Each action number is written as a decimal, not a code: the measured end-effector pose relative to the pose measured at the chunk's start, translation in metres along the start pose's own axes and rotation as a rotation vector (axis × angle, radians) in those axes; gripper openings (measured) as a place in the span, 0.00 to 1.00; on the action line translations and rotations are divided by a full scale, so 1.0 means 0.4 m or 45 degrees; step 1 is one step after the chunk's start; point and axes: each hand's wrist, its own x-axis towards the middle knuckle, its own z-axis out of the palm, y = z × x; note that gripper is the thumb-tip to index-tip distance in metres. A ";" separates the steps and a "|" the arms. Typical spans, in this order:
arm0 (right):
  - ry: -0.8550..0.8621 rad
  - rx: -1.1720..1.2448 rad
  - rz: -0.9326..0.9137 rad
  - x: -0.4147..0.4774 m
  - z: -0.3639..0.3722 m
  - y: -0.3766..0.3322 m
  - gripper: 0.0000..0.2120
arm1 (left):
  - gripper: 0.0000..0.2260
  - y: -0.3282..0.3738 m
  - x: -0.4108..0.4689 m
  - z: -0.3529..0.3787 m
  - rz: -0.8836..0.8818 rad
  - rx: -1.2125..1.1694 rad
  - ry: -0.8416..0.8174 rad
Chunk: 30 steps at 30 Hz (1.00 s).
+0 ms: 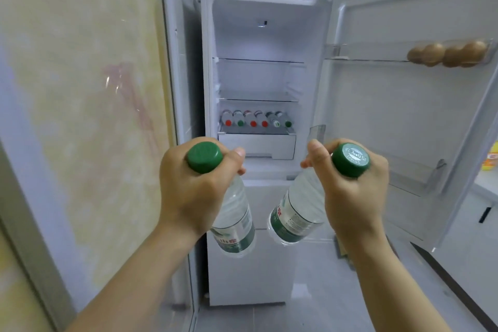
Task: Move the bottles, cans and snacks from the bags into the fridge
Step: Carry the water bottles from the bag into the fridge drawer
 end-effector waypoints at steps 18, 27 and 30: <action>-0.029 0.054 -0.054 0.294 0.092 0.375 0.17 | 0.10 -0.283 0.288 0.261 0.001 0.064 0.082; -0.062 0.078 -0.016 0.416 0.123 0.561 0.16 | 0.11 -0.412 0.411 0.387 -0.037 0.066 0.103; -0.056 0.060 -0.010 0.450 0.145 0.621 0.16 | 0.11 -0.471 0.456 0.417 -0.054 0.060 0.101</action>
